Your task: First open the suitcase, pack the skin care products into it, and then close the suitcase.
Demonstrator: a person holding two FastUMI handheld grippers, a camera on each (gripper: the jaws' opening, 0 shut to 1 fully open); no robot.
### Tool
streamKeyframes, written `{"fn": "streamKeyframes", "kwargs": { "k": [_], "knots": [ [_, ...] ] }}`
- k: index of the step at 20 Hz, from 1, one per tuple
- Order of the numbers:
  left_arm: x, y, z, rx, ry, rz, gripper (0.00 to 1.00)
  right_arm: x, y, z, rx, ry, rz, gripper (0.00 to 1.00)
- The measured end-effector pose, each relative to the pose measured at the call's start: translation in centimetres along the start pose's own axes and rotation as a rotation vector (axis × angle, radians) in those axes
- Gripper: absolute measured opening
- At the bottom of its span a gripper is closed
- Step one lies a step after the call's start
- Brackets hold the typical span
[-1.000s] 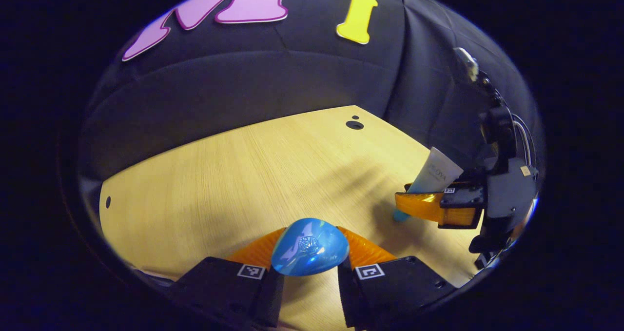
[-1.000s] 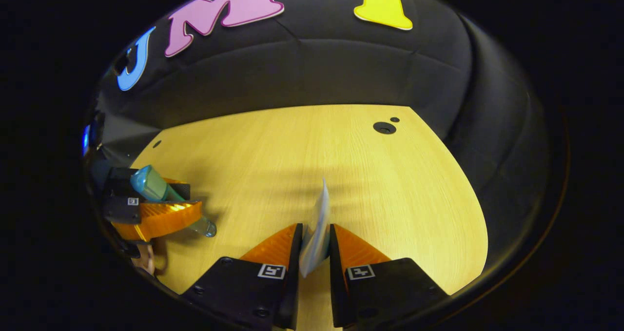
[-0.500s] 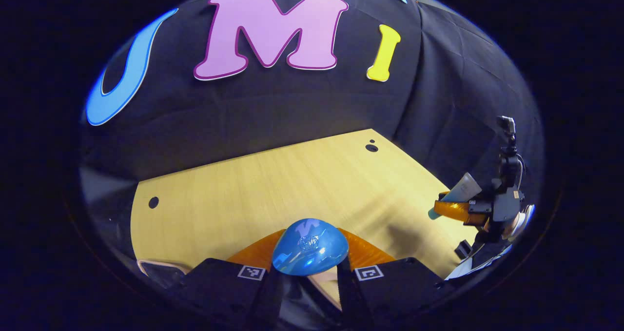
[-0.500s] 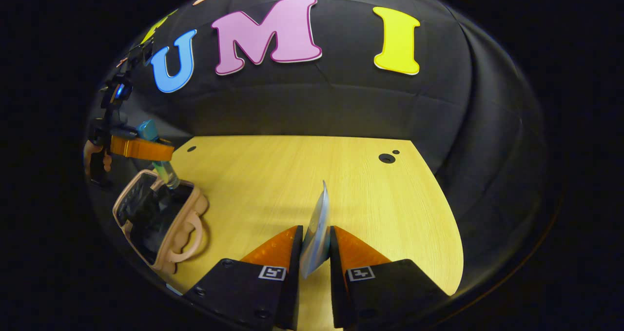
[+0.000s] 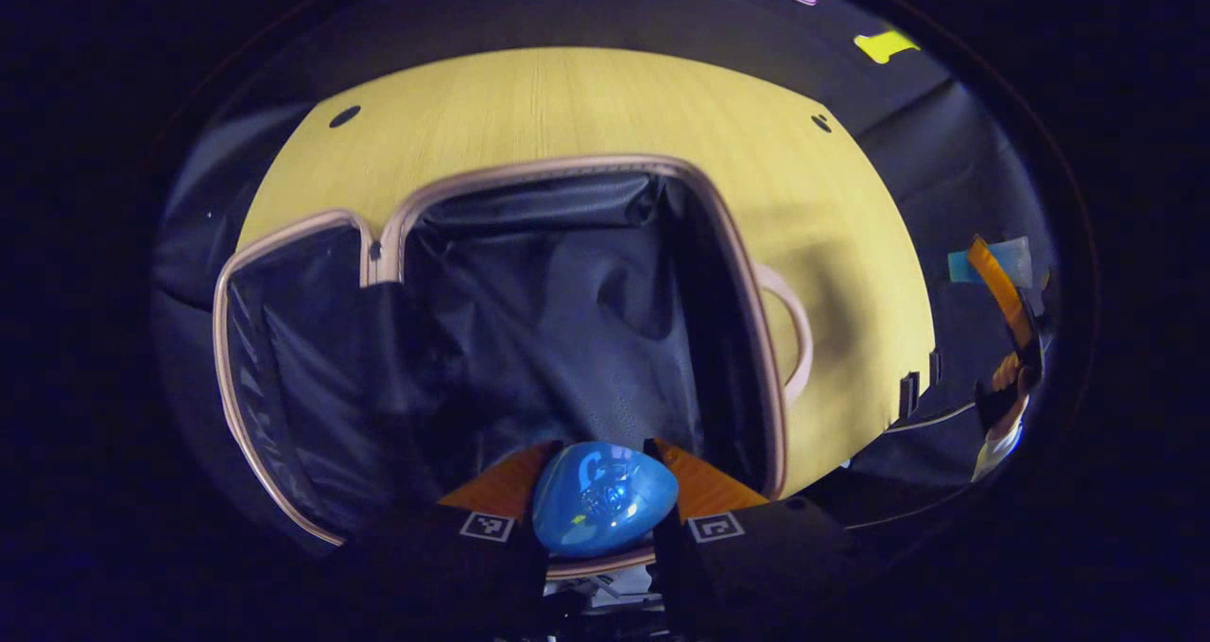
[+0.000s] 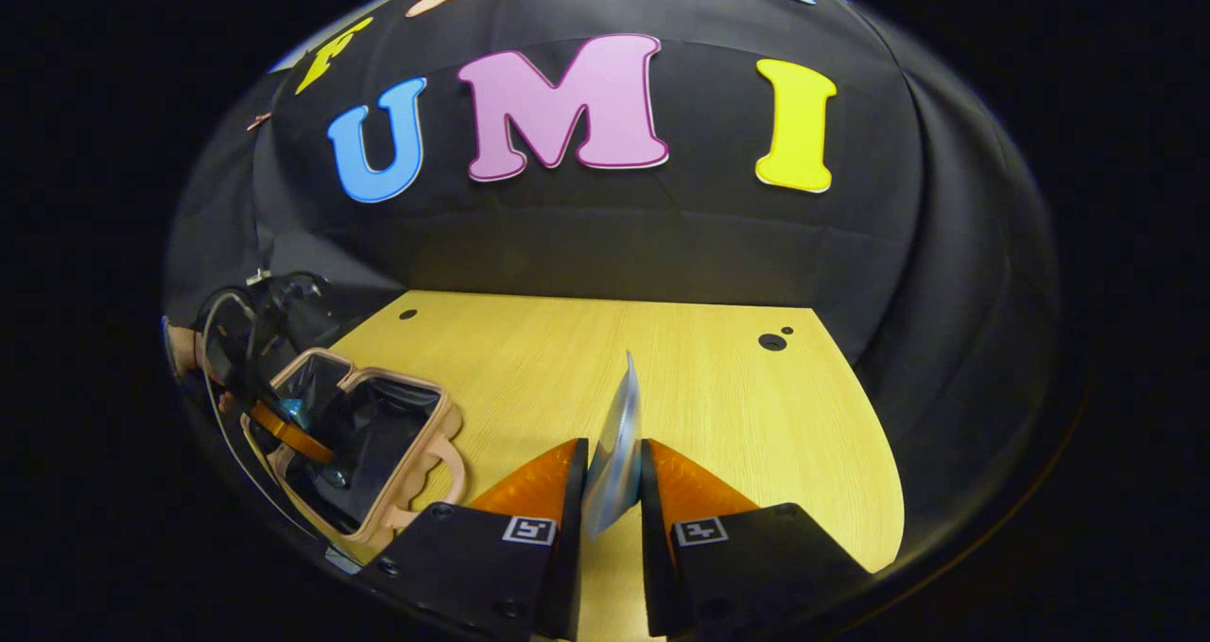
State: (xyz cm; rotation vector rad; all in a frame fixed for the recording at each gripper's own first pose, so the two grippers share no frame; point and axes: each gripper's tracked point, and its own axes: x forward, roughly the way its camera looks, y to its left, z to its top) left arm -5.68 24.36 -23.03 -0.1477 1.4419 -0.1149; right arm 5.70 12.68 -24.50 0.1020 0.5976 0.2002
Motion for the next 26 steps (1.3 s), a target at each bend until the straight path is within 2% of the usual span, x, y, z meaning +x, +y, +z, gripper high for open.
{"fn": "streamKeyframes", "kwargs": {
  "k": [2, 3, 5, 6, 10, 12, 14, 15, 17, 20, 22, 24, 26],
  "knots": [
    [0.6, 0.7, 0.6, 0.002, -0.002, 0.008, 0.55, -0.7, 1.4, -0.5, -0.018, 0.013, 0.013, 0.3],
    [0.9, 1.1, 0.8, 0.009, -0.003, 0.016, 0.51, -1.0, 2.0, -0.6, -0.023, 0.012, 0.015, 0.3],
    [2.0, 1.6, 1.1, 0.006, -0.005, 0.031, 0.54, -1.3, 3.5, -1.1, -0.014, 0.02, 0.023, 0.3],
    [2.5, 1.9, 1.0, 0.0, 0.001, 0.04, 0.51, -1.4, 4.4, -1.2, -0.006, 0.023, 0.031, 0.3],
    [4.3, 3.3, 0.4, -0.008, 0.017, 0.092, 0.51, -1.2, 7.7, -1.3, -0.033, 0.037, 0.061, 0.3],
    [4.2, 3.3, 0.4, -0.01, 0.01, 0.099, 0.51, -1.0, 9.4, -1.3, -0.047, 0.042, 0.081, 0.3],
    [4.2, 2.7, 0.3, 0.005, 0.002, 0.062, 0.52, -0.7, 11.3, -1.5, -0.06, 0.055, 0.103, 0.3],
    [3.8, 2.3, 0.0, -0.002, 0.001, 0.055, 0.72, -0.4, 12.2, -1.6, -0.068, 0.065, 0.118, 0.3],
    [2.4, 2.2, 0.7, 0.015, -0.089, 0.053, 0.87, 0.1, 14.3, -2.0, -0.085, 0.086, 0.149, 0.3],
    [-3.2, 1.0, 3.4, 0.112, -0.398, -0.035, 0.89, 0.8, 18.0, -2.9, -0.072, 0.139, 0.224, 0.3],
    [-7.3, 1.5, 3.3, 0.122, -0.529, -0.075, 0.89, 1.6, 21.2, -4.2, -0.025, 0.21, 0.286, 0.3],
    [-9.6, 3.6, 2.3, 0.05, -0.578, -0.085, 0.9, 2.1, 25.0, -5.5, 0.048, 0.305, 0.356, 0.3],
    [-11.0, 7.0, 1.3, -0.073, -0.604, -0.084, 0.9, 3.0, 28.7, -7.2, 0.119, 0.413, 0.426, 0.3]
  ]
}}
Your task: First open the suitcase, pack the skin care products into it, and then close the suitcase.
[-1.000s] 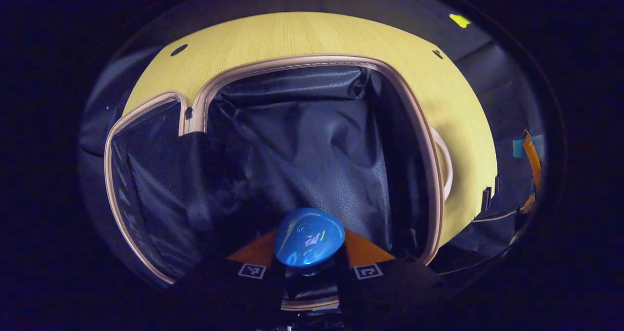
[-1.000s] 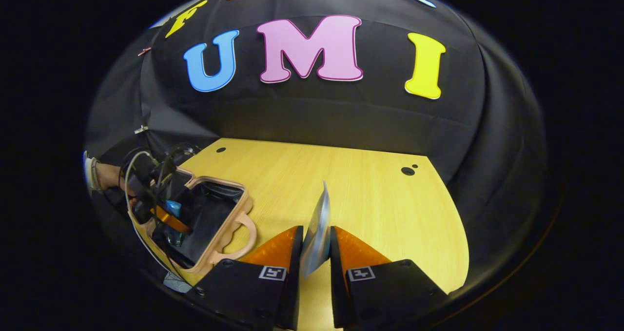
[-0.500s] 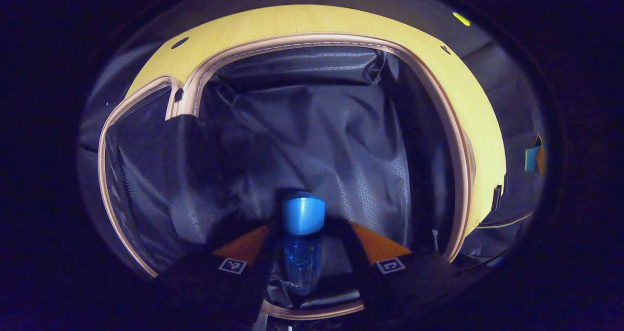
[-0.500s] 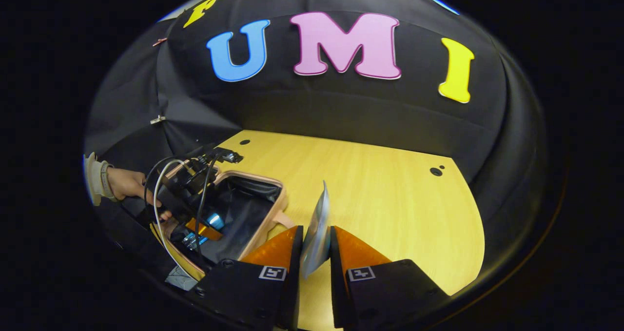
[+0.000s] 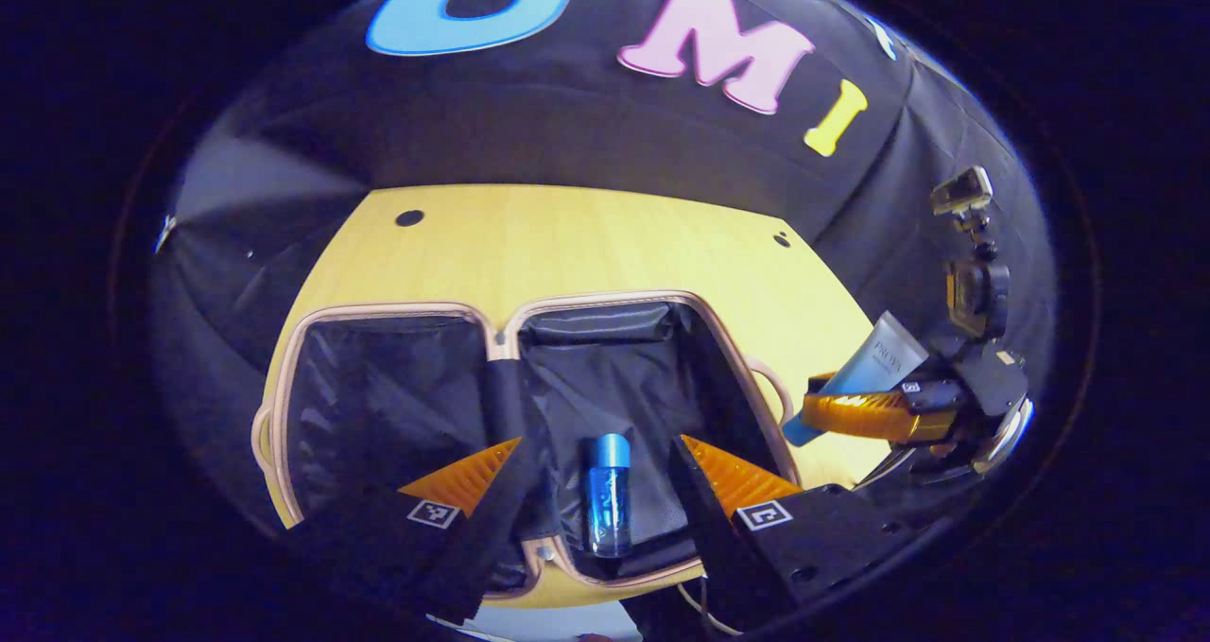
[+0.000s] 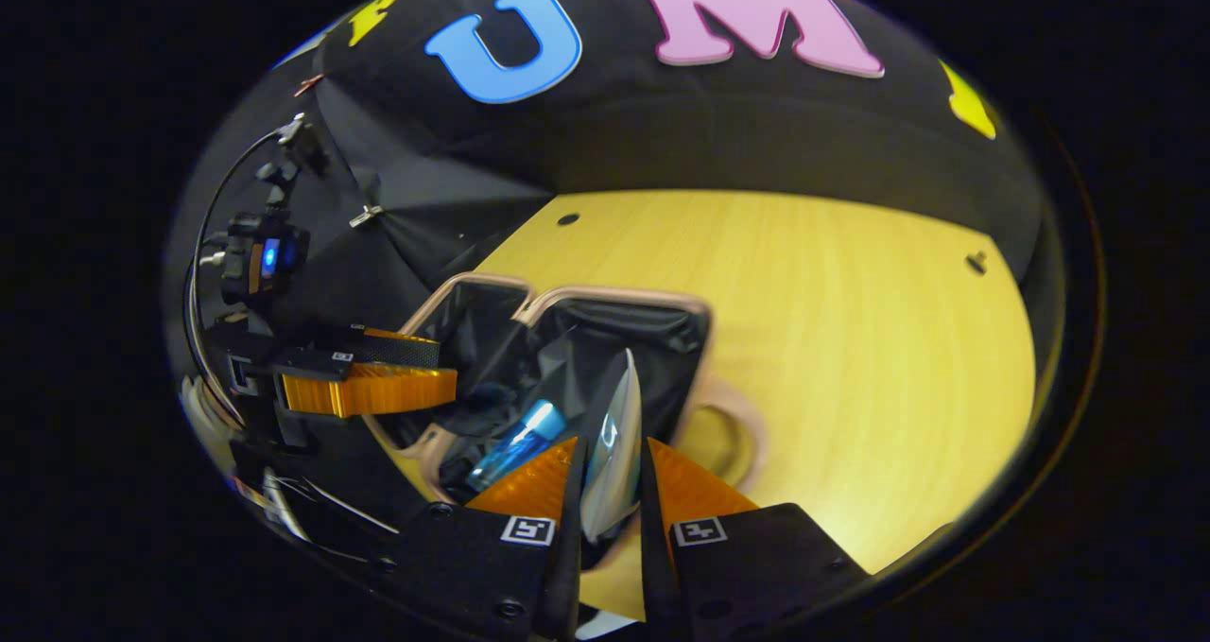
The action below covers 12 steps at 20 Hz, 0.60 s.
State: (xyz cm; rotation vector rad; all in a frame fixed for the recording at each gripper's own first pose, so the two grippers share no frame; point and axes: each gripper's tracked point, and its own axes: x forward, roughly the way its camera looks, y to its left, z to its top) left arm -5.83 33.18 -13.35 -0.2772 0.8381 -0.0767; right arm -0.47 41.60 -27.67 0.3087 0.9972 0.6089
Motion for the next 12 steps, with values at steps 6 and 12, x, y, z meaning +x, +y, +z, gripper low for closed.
{"fn": "streamKeyframes", "kwargs": {
  "k": [6, 12],
  "knots": [
    [-4.8, 12.1, -2.6, -0.297, -0.029, 0.114, 0.93, 7.1, 0.1, -7.7, 0.052, 0.332, -0.021, 0.31],
    [-7.4, 18.7, -3.9, -0.43, -0.047, 0.178, 0.93, 9.9, 0.1, -8.8, 0.258, 0.401, -0.072, 0.32]
  ]
}}
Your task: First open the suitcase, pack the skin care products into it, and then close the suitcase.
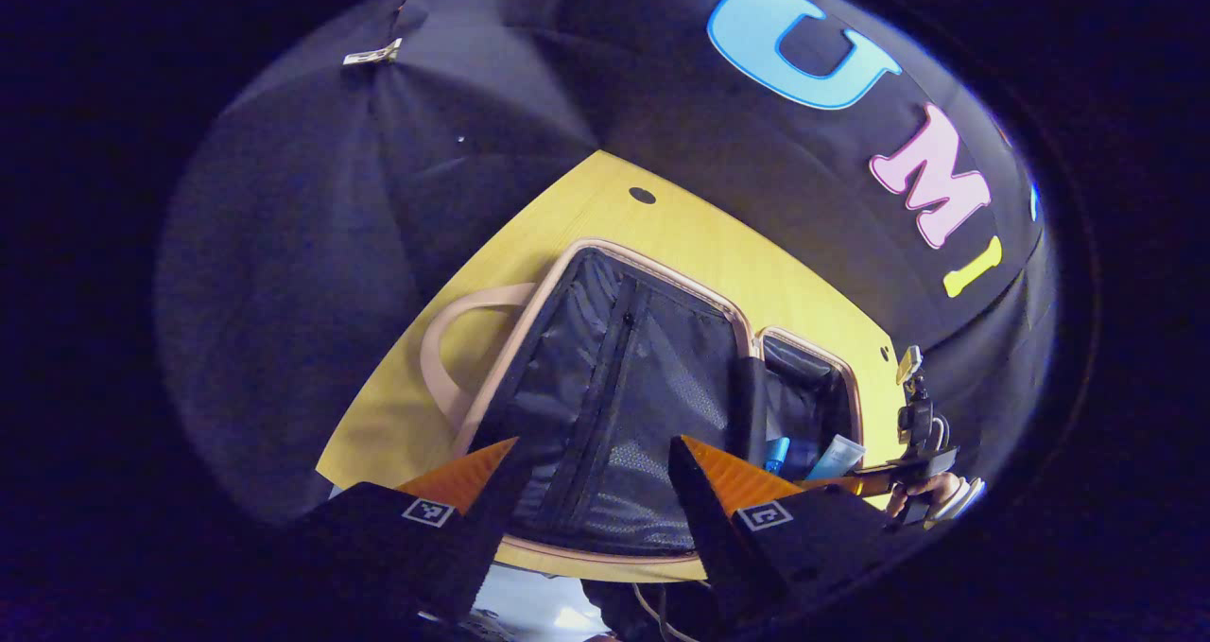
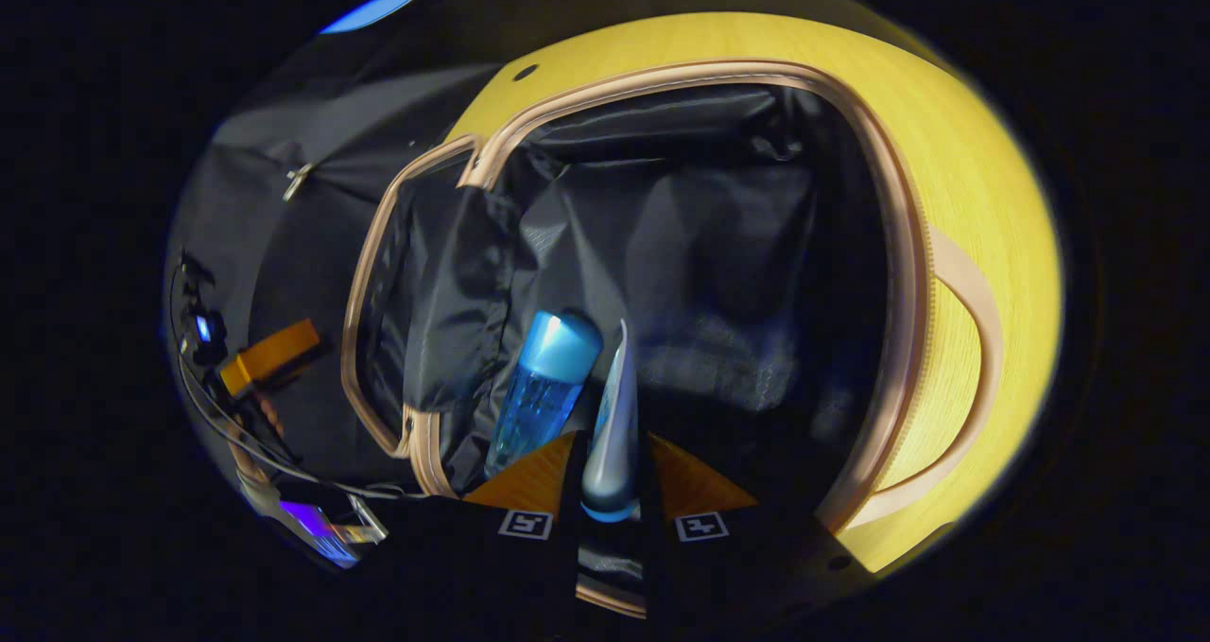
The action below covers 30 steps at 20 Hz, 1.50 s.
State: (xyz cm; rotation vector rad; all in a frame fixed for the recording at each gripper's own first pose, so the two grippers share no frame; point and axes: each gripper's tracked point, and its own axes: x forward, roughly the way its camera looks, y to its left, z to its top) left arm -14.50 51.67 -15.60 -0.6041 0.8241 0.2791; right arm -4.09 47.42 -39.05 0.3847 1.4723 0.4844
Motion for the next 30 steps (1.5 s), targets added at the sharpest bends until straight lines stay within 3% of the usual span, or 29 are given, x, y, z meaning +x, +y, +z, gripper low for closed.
{"fn": "streamKeyframes", "kwargs": {
  "k": [1, 2, 4, 7, 11, 14, 18, 22, 23, 24, 26, 27, 30],
  "knots": [
    [-0.2, 0.6, 0.1, -0.018, 0.007, -0.003, 0.93, 0.2, 0.1, 0.3, 0.02, -0.008, 0.007, 0.29],
    [-0.3, 1.0, 0.3, -0.03, 0.01, -0.005, 0.92, -0.5, 0.9, 0.2, 0.044, -0.021, 0.03, 0.48],
    [0.4, 1.5, 0.6, -0.04, 0.007, 0.006, 0.93, -1.1, 3.0, 1.2, 0.078, -0.054, 0.091, 0.6],
    [1.4, 2.3, 1.1, -0.055, -0.002, 0.039, 0.93, -3.3, 3.6, 2.5, 0.038, -0.161, 0.08, 0.98],
    [2.8, 6.3, 3.8, -0.079, 0.001, 0.117, 0.93, -8.3, 4.3, 4.1, -0.105, -0.336, 0.098, 0.98],
    [4.3, 9.0, 5.6, -0.113, 0.006, 0.177, 0.92, -11.6, 4.1, 4.0, -0.16, -0.4, 0.107, 0.97],
    [7.0, 11.6, 5.2, -0.175, 0.086, 0.229, 0.93, -15.3, 3.6, 5.0, -0.051, -0.476, 0.172, 0.98],
    [9.3, 13.5, 4.8, -0.083, 0.147, 0.316, 0.91, -17.7, 1.3, 6.0, 0.011, -0.532, 0.153, 0.97],
    [10.1, 13.1, 4.1, -0.065, 0.178, 0.298, 0.81, -18.1, 0.7, 6.2, 0.026, -0.54, 0.146, 0.97],
    [9.9, 13.7, 3.1, -0.047, 0.234, 0.347, 0.61, -18.2, 0.3, 6.4, 0.036, -0.546, 0.141, 0.98],
    [10.7, 13.6, 3.3, 0.03, 0.22, 0.344, 0.22, -18.8, -0.4, 6.6, 0.047, -0.565, 0.128, 0.97],
    [10.6, 13.5, 3.0, 0.06, 0.257, 0.339, 0.12, -18.8, -0.4, 6.7, 0.055, -0.571, 0.13, 0.97],
    [10.6, 13.2, 3.5, 0.006, 0.259, 0.301, 0.15, -19.3, -0.4, 6.8, 0.066, -0.583, 0.139, 0.97]
  ]
}}
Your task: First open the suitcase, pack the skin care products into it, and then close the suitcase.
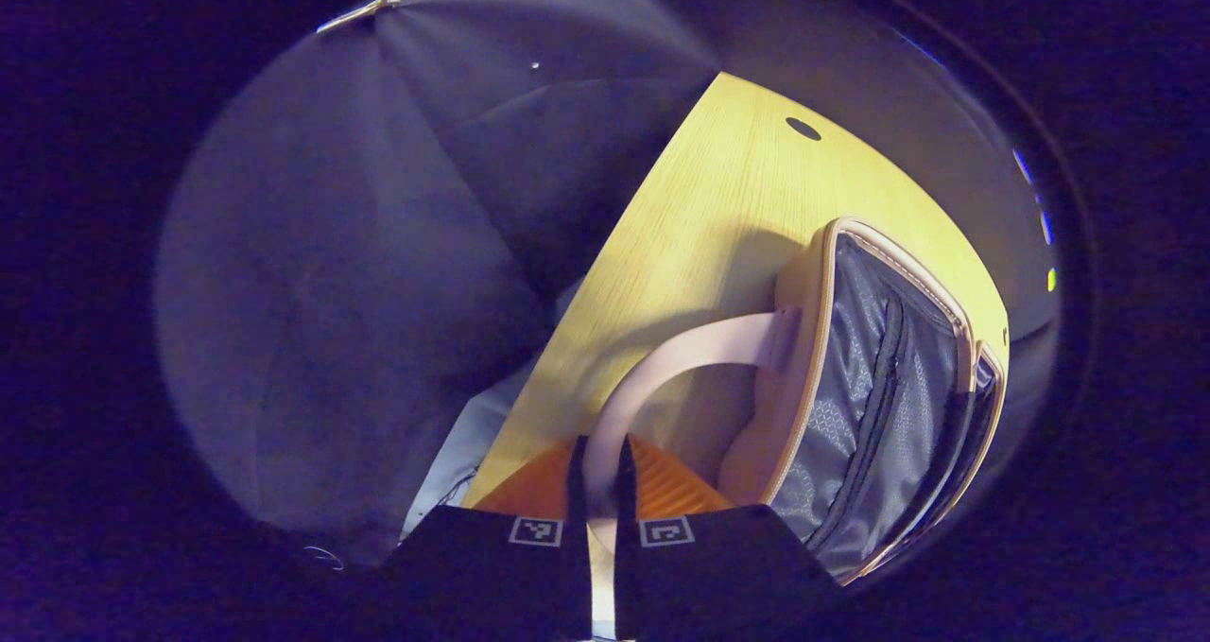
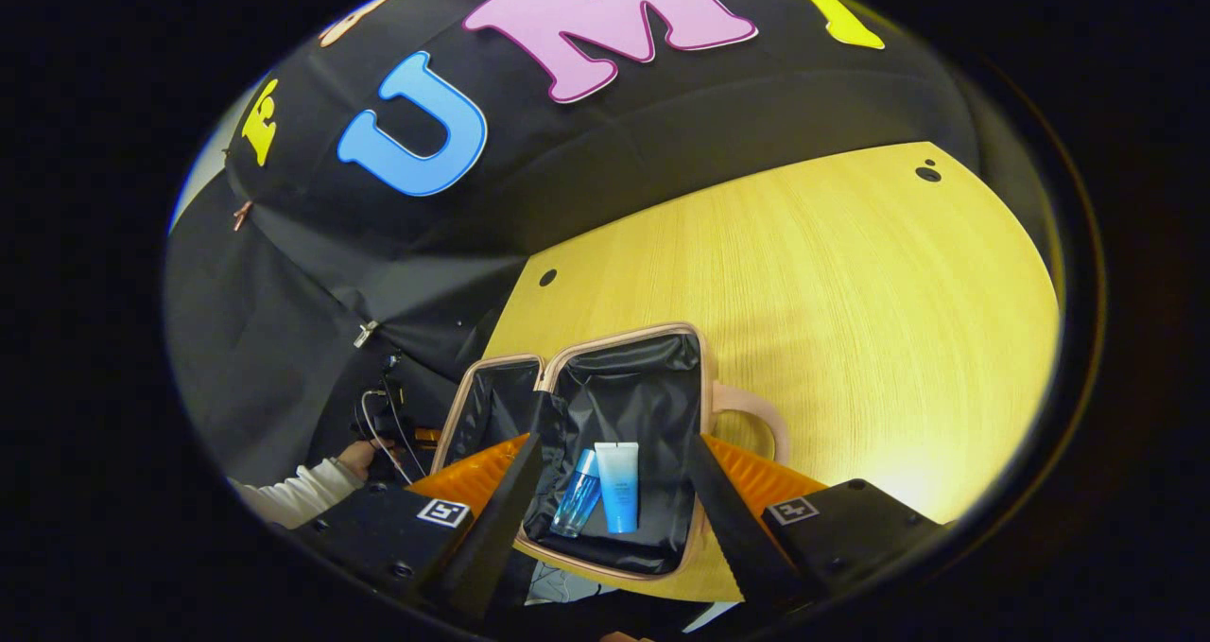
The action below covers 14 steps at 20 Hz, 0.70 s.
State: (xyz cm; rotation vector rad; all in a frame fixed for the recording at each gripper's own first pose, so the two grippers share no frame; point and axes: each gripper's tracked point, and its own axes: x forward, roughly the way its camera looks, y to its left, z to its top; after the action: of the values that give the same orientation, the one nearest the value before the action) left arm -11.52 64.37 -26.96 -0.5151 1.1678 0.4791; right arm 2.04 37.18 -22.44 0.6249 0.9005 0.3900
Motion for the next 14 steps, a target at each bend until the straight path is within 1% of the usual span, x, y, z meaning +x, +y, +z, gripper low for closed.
{"fn": "streamKeyframes", "kwargs": {
  "k": [2, 3, 5, 8, 12, 13, 14],
  "knots": [
    [-0.9, -0.2, 0.8, -0.039, -0.056, -0.04, 0.14, -0.5, 0.0, 0.2, -0.02, -0.011, -0.001, 0.97],
    [-1.6, -0.5, 1.1, -0.04, -0.085, -0.062, 0.11, -0.7, 0.1, 0.2, -0.03, -0.011, 0.002, 0.97],
    [-3.3, -1.3, 1.3, -0.012, -0.122, -0.101, 0.08, -1.0, 0.7, 0.3, -0.031, -0.013, 0.019, 0.97],
    [-6.2, -2.5, 2.6, 0.065, -0.191, -0.128, 0.06, -1.5, 1.0, 1.1, -0.04, -0.033, 0.024, 0.97],
    [-11.7, -6.3, 4.5, 0.111, -0.29, -0.231, 0.07, -1.5, 2.2, 2.1, -0.043, -0.058, 0.061, 0.97],
    [-14.0, -7.8, 4.7, 0.12, -0.31, -0.267, 0.1, -1.5, 2.5, 2.4, -0.045, -0.067, 0.073, 0.97],
    [-16.6, -8.6, 4.6, 0.139, -0.337, -0.301, 0.06, -1.4, 2.9, 2.7, -0.048, -0.072, 0.083, 0.97]
  ]
}}
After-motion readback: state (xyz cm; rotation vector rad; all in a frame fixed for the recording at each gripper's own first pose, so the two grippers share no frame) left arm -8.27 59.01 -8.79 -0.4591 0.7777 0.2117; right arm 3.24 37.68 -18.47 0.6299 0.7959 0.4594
